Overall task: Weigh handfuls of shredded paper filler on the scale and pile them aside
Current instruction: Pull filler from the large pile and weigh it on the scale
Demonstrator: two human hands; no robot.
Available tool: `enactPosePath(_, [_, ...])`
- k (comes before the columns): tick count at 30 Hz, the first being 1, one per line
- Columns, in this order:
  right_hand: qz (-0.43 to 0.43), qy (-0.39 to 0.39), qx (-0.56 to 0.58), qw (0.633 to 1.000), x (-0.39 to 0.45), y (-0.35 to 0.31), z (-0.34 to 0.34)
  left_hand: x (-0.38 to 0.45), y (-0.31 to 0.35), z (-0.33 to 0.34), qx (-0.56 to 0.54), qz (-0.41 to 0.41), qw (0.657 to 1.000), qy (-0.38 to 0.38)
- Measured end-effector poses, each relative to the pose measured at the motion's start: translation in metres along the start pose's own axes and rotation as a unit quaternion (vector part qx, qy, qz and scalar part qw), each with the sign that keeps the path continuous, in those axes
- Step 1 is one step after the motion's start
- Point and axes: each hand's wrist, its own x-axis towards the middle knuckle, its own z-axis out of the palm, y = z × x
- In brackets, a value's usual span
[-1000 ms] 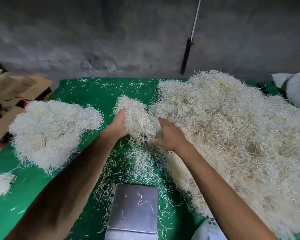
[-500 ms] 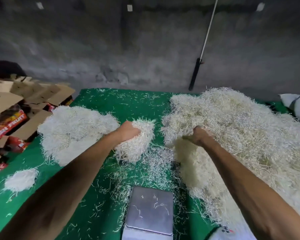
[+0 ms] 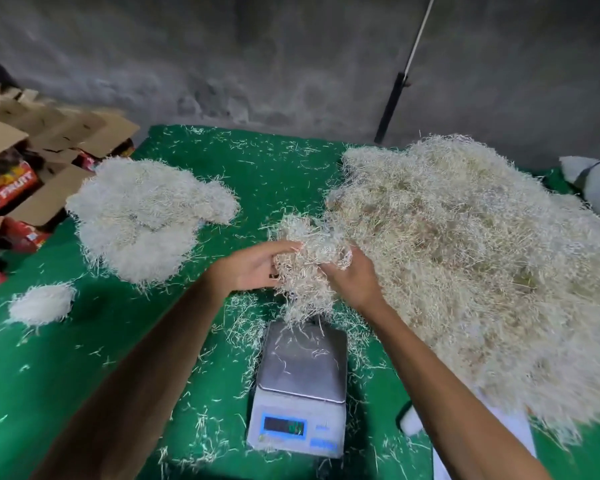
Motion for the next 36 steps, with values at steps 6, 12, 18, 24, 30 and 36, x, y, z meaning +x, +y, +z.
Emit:
enactPosePath(6, [-0.004,0.024,-0.164,0.986,-0.059,0.054,0.038,-0.019,-0.111,-0.005,0.177,0.105,0.966,0.159])
enactPosePath(12, [0.011,-0.038,-0.218,0.975,-0.111,0.126,0.028,-0.045,-0.181,-0.005,0.206,-0.027,0.971,0.119])
enactPosePath(18, [0.103,0.099,-0.028,0.989,-0.179,0.209,0.041,-0.084,-0.247,-0.021,0.112,0.045,0.966,0.23])
enactPosePath(24, [0.064,-0.028,-0.274,0.959,-0.208,0.244,0.085,-0.084,-0.328,0.012,0.523,0.001,0.821,0.231])
enactPosePath(30, [0.085,-0.041,-0.297,0.95,-0.203,0.243,0.089,-0.083,-0.33,0.018,0.528,0.001,0.814,0.241])
enactPosePath(36, [0.09,-0.02,-0.291,0.952,-0.203,0.242,0.092,-0.082,-0.329,0.016,0.51,-0.003,0.826,0.241])
